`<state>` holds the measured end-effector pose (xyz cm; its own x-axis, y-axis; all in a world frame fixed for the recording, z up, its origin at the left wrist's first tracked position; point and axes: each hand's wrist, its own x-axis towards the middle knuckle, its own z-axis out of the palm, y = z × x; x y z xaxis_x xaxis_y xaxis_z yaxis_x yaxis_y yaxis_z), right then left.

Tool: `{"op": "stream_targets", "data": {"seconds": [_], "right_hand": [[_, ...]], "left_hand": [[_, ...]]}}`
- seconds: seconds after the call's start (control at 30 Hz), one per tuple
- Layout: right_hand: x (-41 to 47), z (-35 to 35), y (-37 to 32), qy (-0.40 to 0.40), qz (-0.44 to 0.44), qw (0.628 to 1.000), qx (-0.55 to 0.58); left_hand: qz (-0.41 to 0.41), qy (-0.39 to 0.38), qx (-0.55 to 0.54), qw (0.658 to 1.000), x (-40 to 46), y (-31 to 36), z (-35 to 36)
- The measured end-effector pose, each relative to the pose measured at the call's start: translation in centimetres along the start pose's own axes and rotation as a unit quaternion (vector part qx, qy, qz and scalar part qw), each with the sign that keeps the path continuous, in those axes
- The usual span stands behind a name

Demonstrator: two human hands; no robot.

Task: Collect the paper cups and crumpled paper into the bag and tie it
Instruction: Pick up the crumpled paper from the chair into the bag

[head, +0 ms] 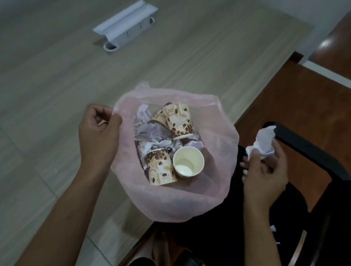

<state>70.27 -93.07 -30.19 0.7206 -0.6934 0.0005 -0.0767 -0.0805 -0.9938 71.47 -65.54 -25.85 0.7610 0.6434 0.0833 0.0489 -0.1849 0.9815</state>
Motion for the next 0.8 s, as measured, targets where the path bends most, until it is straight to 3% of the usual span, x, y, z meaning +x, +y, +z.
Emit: {"op": "stream_targets", "data": {"seconds": [0.1,0.17,0.27,0.3,0.37,0.43,0.5,0.57,0.8], "right_hand": [[-0.6,2.0,-1.5,-0.052,-0.064,0.997,-0.01],[-1.1,3.9,-0.9,-0.175,-0.094,0.978,-0.055],[-2.8,6.3,1.9,-0.43,-0.044,0.885,-0.172],[-3.4,6.6,3.2,-0.456,-0.041,0.87,-0.182],[-3.9,6.3,5.9,-0.38,-0.083,0.898,-0.205],[-3.0,5.2,8.9,-0.227,-0.112,0.906,-0.339],[-1.4,4.4,11.6,-0.173,-0.001,0.883,-0.437],[0.0,4.8,13.9,-0.203,0.117,0.893,-0.384],[1.3,7.0,16.0,-0.143,0.087,0.964,-0.209]], "left_hand": [[-0.012,-0.017,0.009,1.0,0.5,-1.5,1.5],[-0.018,-0.034,0.017,0.999,0.4,-2.5,2.9],[-0.027,-0.064,0.038,0.997,0.0,-4.0,4.2],[-0.028,-0.078,0.048,0.995,0.0,-4.6,4.6],[-0.017,-0.109,0.066,0.992,-0.3,-6.0,5.2],[-0.017,-0.131,0.082,0.988,-0.3,-7.2,5.8],[-0.027,-0.138,0.096,0.985,0.1,-8.4,6.3],[-0.034,-0.142,0.105,0.984,0.9,-9.4,6.7],[-0.034,-0.116,0.11,0.987,3.7,-10.6,6.8]]}}
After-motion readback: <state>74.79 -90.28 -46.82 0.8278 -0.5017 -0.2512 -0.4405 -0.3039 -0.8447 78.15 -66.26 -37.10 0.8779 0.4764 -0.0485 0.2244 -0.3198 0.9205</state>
